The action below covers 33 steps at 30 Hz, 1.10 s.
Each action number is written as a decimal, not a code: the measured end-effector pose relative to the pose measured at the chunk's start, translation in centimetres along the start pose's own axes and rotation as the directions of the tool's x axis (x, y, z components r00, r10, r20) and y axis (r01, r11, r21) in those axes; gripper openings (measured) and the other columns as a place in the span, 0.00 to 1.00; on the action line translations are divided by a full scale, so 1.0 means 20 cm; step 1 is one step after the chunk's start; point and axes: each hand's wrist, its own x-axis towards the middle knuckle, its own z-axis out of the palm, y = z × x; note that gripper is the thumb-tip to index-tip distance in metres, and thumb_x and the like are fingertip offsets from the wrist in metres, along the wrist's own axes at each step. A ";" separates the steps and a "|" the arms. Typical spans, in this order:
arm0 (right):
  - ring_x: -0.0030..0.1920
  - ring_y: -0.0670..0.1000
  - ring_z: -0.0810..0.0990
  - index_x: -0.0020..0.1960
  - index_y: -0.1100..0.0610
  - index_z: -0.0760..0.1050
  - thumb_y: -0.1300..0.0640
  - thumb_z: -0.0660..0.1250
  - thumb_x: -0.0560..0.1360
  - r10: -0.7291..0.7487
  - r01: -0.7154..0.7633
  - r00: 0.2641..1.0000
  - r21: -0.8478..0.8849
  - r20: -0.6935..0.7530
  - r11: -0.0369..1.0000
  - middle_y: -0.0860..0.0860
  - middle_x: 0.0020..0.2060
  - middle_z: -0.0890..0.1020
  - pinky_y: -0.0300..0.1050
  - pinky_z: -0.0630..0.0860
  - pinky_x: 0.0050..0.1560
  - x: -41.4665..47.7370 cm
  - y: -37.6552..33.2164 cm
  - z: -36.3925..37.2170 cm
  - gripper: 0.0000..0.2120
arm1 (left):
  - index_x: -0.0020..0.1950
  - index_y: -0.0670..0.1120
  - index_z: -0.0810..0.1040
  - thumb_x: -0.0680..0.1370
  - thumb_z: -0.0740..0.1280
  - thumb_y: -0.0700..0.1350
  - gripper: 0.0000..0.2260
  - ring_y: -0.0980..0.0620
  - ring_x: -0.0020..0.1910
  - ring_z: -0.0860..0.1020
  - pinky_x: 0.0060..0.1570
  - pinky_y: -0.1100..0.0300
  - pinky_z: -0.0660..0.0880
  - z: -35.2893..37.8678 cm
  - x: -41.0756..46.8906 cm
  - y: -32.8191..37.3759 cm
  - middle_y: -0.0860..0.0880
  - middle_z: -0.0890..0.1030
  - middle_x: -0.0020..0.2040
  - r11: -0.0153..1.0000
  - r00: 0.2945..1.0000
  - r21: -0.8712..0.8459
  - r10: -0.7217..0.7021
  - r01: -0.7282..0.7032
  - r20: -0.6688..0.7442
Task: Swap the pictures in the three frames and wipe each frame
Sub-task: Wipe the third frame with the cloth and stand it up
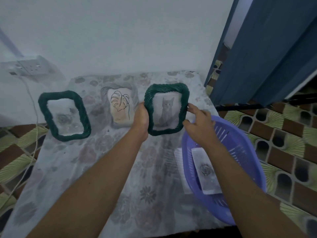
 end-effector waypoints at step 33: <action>0.73 0.53 0.59 0.72 0.48 0.63 0.47 0.65 0.74 0.070 -0.048 0.997 -0.398 0.041 0.916 0.47 0.54 0.74 0.59 0.54 0.63 0.30 0.20 0.04 0.28 | 0.58 0.47 0.80 0.83 0.49 0.54 0.21 0.44 0.53 0.80 0.60 0.44 0.76 0.18 0.44 -0.15 0.43 0.82 0.54 0.993 0.995 0.051 -0.103 0.104 -0.016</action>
